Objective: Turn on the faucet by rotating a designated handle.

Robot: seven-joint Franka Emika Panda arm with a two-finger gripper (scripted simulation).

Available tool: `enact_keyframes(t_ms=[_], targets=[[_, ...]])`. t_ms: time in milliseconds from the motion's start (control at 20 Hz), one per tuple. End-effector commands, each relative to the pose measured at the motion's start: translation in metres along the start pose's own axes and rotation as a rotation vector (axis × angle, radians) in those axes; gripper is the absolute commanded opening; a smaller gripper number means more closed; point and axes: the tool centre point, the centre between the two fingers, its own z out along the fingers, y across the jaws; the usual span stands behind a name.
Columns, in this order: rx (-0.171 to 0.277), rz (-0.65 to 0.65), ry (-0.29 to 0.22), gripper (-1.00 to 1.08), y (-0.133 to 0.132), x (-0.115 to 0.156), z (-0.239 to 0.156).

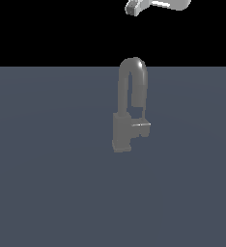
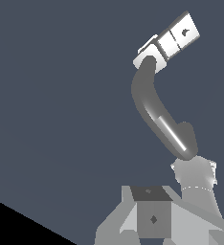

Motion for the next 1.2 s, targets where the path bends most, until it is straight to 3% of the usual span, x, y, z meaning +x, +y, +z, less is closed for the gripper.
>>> enact_keyframes(t_ms=[0, 600, 1150], targets=[[0.034, 0.034, -0.04, -1.0, 0.002, 0.016, 0.001], [0.208, 0.21, -0.244, -1.0, 0.021, 0.095, 0.02], [0.395, 0.4, -0.46, -1.0, 0.049, 0.168, 0.06]])
